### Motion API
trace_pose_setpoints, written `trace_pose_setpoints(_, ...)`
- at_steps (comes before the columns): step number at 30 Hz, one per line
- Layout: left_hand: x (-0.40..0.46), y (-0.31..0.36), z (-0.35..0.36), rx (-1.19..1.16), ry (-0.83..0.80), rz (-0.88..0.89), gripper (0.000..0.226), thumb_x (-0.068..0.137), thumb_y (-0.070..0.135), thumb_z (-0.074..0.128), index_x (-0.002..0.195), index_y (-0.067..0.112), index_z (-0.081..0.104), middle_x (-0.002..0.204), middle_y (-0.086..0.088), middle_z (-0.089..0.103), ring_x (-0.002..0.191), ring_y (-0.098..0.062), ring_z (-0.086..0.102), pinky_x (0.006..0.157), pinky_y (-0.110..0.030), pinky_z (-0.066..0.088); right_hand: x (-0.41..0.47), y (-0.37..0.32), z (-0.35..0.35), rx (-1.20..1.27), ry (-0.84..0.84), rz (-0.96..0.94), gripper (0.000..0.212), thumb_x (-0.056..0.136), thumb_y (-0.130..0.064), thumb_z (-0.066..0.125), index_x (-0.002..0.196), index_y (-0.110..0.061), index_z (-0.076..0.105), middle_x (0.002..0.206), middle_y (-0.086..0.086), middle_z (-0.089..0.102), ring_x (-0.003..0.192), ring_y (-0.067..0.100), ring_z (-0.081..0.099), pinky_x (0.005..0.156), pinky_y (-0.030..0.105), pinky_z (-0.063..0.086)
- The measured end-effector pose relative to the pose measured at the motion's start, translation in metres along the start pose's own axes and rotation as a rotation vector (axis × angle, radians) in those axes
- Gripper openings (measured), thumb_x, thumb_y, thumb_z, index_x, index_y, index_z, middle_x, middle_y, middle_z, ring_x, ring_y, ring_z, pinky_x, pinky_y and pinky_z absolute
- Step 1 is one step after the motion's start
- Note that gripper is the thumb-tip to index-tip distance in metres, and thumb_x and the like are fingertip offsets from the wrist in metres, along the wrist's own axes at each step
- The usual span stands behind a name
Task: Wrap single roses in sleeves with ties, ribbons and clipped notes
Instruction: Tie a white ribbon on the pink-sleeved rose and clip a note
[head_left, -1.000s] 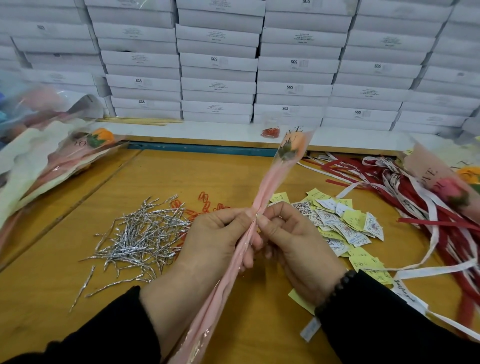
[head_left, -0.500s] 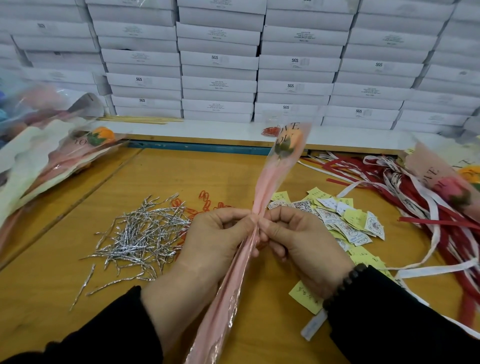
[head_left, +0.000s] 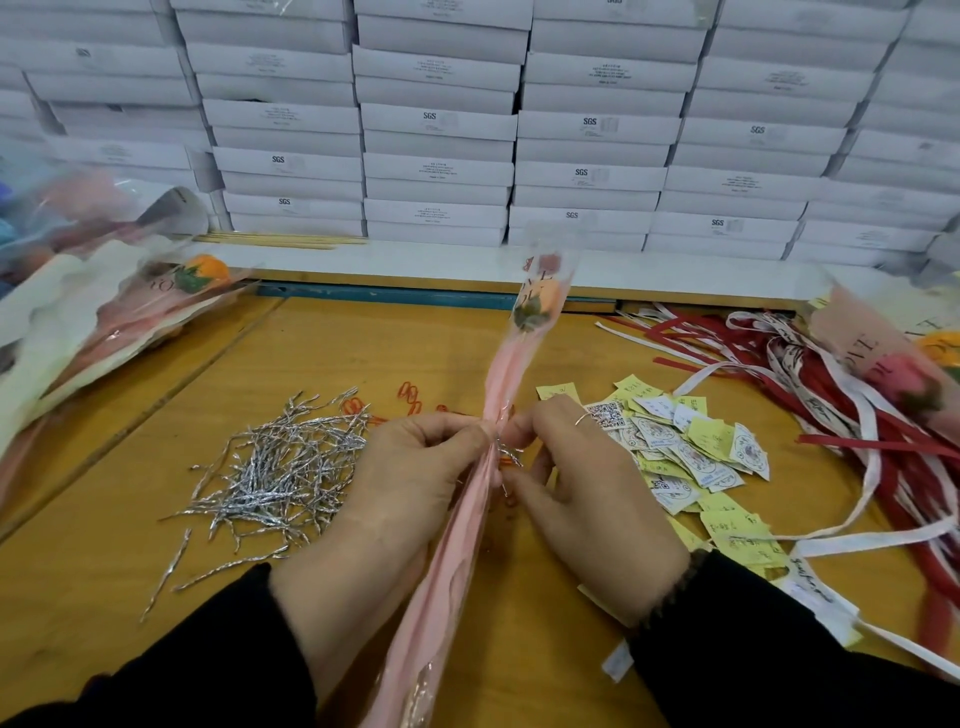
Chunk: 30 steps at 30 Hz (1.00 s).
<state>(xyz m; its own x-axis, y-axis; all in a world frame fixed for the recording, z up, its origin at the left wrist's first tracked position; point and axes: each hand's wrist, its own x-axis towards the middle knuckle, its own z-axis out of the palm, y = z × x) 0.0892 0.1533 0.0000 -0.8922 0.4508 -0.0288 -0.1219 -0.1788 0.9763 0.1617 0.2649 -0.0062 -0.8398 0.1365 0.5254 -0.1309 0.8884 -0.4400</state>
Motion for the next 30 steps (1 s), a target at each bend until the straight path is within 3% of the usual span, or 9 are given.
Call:
trace_pose_setpoints(5, -0.0015, 0.0013, 0.0014, -0.014, -0.013, -0.017, 0.016, 0.083, 0.007, 0.063, 0.069, 0.005, 0.07, 0.048, -0.011, 0.059, 0.035, -0.014, 0.049, 0.037, -0.016, 0.041, 0.0004, 0.0003, -0.0021, 0.057, 0.069, -0.005, 0.002, 0.086, -0.012, 0.062, 0.086, -0.012, 0.064, 0.084, -0.002, 0.059, 0.074, 0.013, 0.055, 0.066, 0.032, 0.048)
trace_pose_setpoints(9, -0.0041, 0.0027, 0.0022, -0.003, -0.051, -0.005, 0.01, 0.084, 0.007, 0.062, 0.078, 0.002, 0.068, 0.049, -0.01, 0.059, 0.036, -0.013, 0.051, 0.037, -0.018, 0.042, 0.0047, -0.0019, -0.0042, 0.586, 0.046, 0.307, 0.012, 0.085, -0.003, 0.062, 0.077, -0.011, 0.066, 0.065, 0.001, 0.063, 0.053, 0.007, 0.057, 0.055, 0.019, 0.049)
trace_pose_setpoints(13, -0.0056, 0.004, 0.0033, -0.007, -0.106, 0.013, 0.005, 0.083, 0.005, 0.063, 0.082, 0.002, 0.066, 0.059, -0.013, 0.063, 0.045, -0.017, 0.056, 0.042, -0.022, 0.047, 0.0082, 0.0007, -0.0048, 1.04, -0.024, 0.557, 0.014, 0.087, 0.004, 0.055, 0.075, -0.002, 0.06, 0.054, 0.007, 0.06, 0.04, 0.008, 0.052, 0.042, 0.015, 0.04)
trace_pose_setpoints(17, -0.0051, 0.0026, 0.002, 0.011, -0.142, 0.004, 0.009, 0.083, 0.006, 0.063, 0.087, -0.001, 0.066, 0.063, -0.015, 0.064, 0.049, -0.018, 0.057, 0.049, -0.025, 0.052, 0.0082, -0.0001, -0.0049, 1.298, -0.064, 0.691, 0.014, 0.086, 0.004, 0.053, 0.075, -0.001, 0.058, 0.052, 0.007, 0.058, 0.037, 0.008, 0.048, 0.038, 0.015, 0.037)
trace_pose_setpoints(20, -0.0056, 0.0024, 0.003, -0.001, -0.114, 0.005, 0.006, 0.084, 0.004, 0.061, 0.082, 0.0, 0.066, 0.059, -0.015, 0.062, 0.048, -0.019, 0.056, 0.047, -0.026, 0.051, 0.009, -0.0015, -0.0041, 1.163, -0.013, 0.642, 0.01, 0.086, 0.004, 0.057, 0.082, -0.005, 0.055, 0.051, 0.005, 0.058, 0.037, 0.009, 0.05, 0.038, 0.016, 0.038)
trace_pose_setpoints(23, -0.0044, 0.0021, 0.0037, -0.018, -0.061, 0.004, 0.011, 0.085, 0.002, 0.06, 0.075, 0.003, 0.064, 0.051, -0.012, 0.059, 0.037, -0.014, 0.053, 0.036, -0.02, 0.042, 0.0069, -0.0034, -0.0025, 0.689, 0.056, 0.435, 0.02, 0.086, 0.003, 0.057, 0.08, -0.016, 0.056, 0.068, 0.0, 0.06, 0.051, 0.011, 0.056, 0.048, 0.017, 0.044)
trace_pose_setpoints(26, -0.0017, 0.0015, 0.0017, -0.012, -0.029, 0.007, 0.008, 0.085, 0.004, 0.061, 0.078, 0.002, 0.065, 0.053, -0.011, 0.059, 0.038, -0.013, 0.052, 0.039, -0.018, 0.042, 0.0032, -0.005, -0.0004, 0.266, 0.041, 0.189, 0.031, 0.083, 0.001, 0.06, 0.084, -0.029, 0.054, 0.091, -0.013, 0.051, 0.067, 0.01, 0.054, 0.056, 0.017, 0.043)
trace_pose_setpoints(30, -0.0005, 0.0003, 0.0008, -0.033, -0.026, -0.003, 0.009, 0.084, 0.005, 0.062, 0.077, 0.003, 0.066, 0.057, -0.013, 0.06, 0.041, -0.014, 0.054, 0.04, -0.019, 0.044, 0.0032, -0.0031, 0.0004, 0.209, 0.076, 0.123, 0.02, 0.079, -0.008, 0.069, 0.088, -0.023, 0.061, 0.088, -0.012, 0.052, 0.073, 0.009, 0.051, 0.06, 0.014, 0.04)
